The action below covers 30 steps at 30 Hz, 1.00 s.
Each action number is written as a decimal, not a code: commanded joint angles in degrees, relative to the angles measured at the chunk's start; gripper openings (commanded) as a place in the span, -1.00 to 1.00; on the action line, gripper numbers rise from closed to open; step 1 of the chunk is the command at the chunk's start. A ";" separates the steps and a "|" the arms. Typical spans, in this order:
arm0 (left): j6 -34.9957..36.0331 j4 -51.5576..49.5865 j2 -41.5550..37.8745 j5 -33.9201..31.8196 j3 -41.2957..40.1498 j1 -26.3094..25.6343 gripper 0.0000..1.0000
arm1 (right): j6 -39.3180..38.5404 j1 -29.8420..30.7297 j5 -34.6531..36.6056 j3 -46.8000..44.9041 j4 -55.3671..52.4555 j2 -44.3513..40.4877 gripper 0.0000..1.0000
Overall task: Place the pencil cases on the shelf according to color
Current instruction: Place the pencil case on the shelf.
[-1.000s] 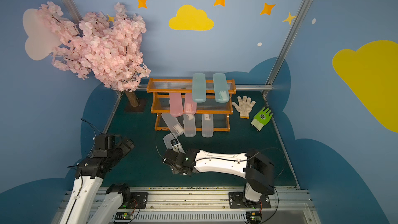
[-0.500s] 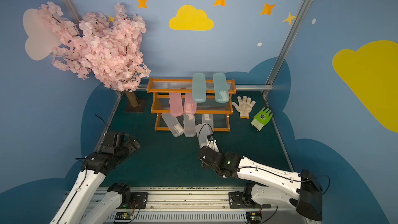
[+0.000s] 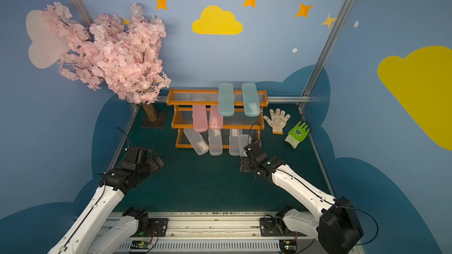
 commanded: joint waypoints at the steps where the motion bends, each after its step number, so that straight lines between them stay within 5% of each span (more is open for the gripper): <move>1: 1.10 0.88 -0.43 -1.37 -0.96 -0.09 1.00 | -3.12 -2.88 -2.04 3.04 2.89 1.24 0.23; 25: 2.82 7.01 4.12 0.84 -4.94 -0.51 1.00 | -9.71 -10.95 -4.25 12.31 13.16 23.69 0.11; 30: 3.42 11.04 4.82 7.13 -7.07 -2.55 1.00 | -8.70 -11.18 -3.16 14.91 12.50 28.41 0.30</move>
